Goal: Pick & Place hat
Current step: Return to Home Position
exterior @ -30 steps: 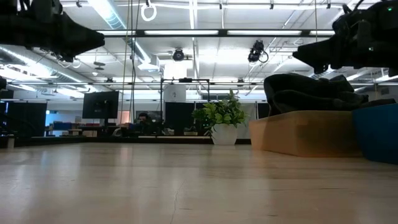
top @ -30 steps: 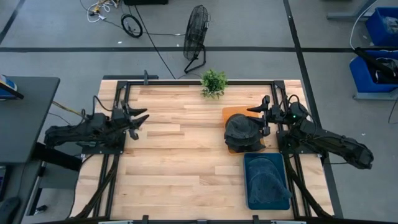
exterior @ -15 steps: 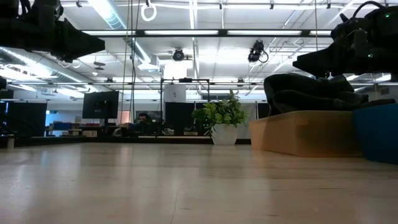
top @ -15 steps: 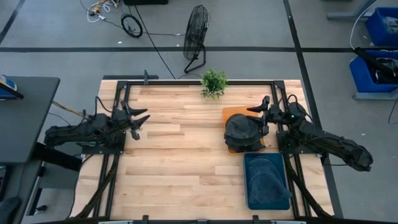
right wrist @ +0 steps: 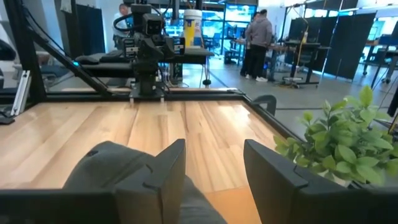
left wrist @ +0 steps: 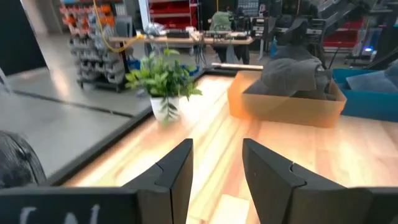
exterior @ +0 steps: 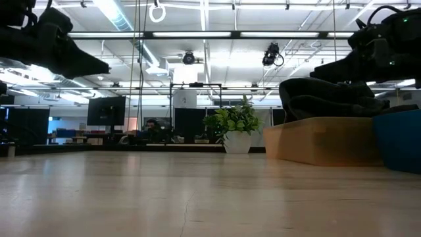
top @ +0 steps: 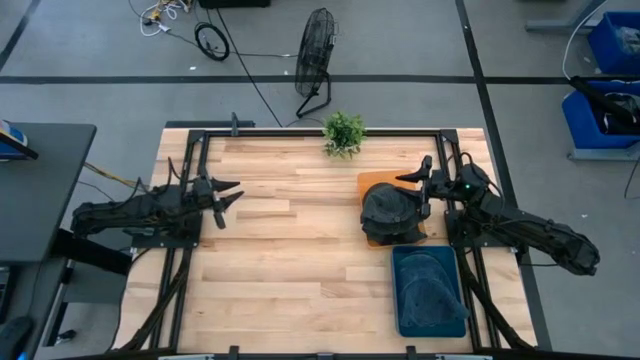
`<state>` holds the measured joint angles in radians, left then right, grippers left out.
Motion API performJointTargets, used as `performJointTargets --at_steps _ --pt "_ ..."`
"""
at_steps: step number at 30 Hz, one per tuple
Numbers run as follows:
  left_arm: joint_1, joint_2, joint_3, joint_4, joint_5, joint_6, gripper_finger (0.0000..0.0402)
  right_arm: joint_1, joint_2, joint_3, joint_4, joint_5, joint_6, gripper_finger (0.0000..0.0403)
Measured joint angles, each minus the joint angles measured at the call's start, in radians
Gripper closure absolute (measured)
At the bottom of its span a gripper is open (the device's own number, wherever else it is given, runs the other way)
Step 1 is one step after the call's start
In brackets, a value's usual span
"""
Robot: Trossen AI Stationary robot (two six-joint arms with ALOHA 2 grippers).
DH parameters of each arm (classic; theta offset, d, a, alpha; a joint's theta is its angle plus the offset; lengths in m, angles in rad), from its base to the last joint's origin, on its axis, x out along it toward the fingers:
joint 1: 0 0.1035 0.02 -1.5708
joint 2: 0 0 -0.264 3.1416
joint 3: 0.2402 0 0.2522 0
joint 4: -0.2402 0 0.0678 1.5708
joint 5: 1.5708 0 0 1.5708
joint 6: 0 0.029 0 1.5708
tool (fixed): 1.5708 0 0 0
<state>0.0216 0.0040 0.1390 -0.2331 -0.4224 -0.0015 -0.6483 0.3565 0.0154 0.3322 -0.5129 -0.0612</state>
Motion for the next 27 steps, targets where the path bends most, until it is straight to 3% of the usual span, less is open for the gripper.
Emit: performJointTargets --at_steps 11,27 --pt "0.0 0.0 0.002 -0.158 0.003 -0.144 0.0259 0.0 0.0 0.0 -0.061 0.0 0.0 0.0234" --pt "0.0 0.002 0.005 -0.179 0.001 -0.144 0.0259 0.0 0.0 0.001 -0.206 0.001 0.0 0.0234"
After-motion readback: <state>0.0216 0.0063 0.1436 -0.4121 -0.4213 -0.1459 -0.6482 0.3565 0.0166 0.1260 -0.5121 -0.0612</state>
